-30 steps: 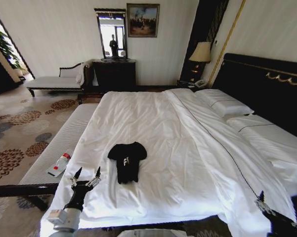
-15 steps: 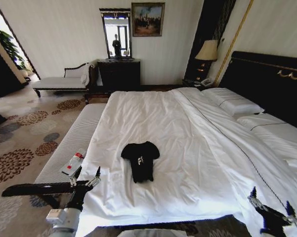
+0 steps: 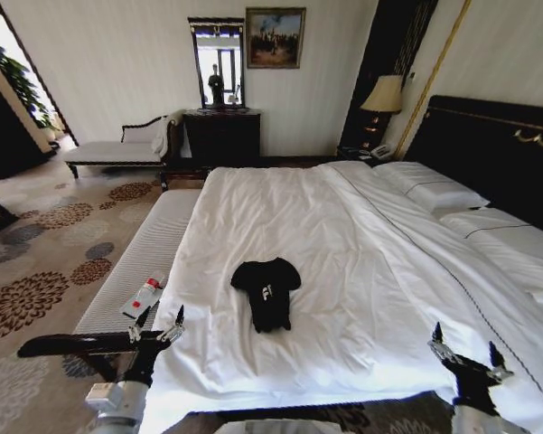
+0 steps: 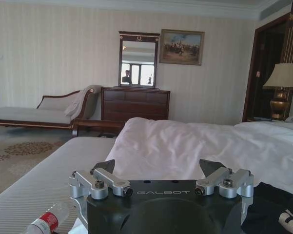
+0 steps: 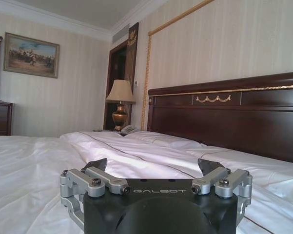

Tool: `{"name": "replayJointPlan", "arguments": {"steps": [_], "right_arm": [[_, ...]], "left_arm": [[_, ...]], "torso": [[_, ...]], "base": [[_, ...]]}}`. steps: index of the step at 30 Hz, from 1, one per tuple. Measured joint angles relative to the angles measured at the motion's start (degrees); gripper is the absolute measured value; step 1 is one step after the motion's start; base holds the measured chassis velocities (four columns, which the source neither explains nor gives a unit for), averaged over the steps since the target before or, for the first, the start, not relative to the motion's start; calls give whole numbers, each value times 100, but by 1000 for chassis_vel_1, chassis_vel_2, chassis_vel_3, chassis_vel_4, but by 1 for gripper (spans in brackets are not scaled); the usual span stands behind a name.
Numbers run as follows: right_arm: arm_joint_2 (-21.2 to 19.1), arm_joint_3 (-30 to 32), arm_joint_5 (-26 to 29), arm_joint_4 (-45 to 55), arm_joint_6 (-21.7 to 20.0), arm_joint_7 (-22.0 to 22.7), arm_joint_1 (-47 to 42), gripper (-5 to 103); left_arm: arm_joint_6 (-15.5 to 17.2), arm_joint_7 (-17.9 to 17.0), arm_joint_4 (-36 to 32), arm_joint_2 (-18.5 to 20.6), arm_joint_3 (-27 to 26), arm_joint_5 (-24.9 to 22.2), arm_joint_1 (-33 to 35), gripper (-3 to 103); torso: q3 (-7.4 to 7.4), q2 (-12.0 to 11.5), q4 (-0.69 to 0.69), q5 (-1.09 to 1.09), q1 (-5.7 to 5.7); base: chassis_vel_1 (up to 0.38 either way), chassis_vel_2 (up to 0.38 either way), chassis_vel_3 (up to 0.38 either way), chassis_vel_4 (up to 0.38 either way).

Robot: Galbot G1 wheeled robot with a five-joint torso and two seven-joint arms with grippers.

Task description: Fold the clothes on the bed.

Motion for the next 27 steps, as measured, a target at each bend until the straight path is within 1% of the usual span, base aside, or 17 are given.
{"name": "replayJointPlan", "arguments": {"steps": [5, 7, 12, 20, 27], "right_arm": [[6, -161, -222, -74, 61, -1, -3, 100], [7, -176, -245, -161, 176, 0, -5, 100], [8, -142, -241, -241, 231, -4, -18, 100], [11, -135, -240, -240, 244, -41, -51, 100], [12, -130, -70, -224, 342, -100, -50, 100]], "left_arm": [[-5, -1, 14, -1, -63, -14, 17, 99], [-4, -1, 14, -2, -73, -12, 18, 99], [13, -3, -16, -26, -44, 27, 10, 99], [26, -4, -38, -35, -2, 68, 3, 99], [27, -8, -77, -62, 22, 129, 39, 99]], "torso": [[-1, 1, 0, -5, -1], [-2, 2, 0, -5, -2], [-1, 1, 0, 1, -2], [-1, 1, 0, -2, -1], [-2, 1, 0, -4, -2]], "base": [[0, 0, 0, 0], [-11, -12, 10, 26], [-23, -31, 14, 30], [-4, -5, 6, 1], [-72, -63, 71, 63]]}}
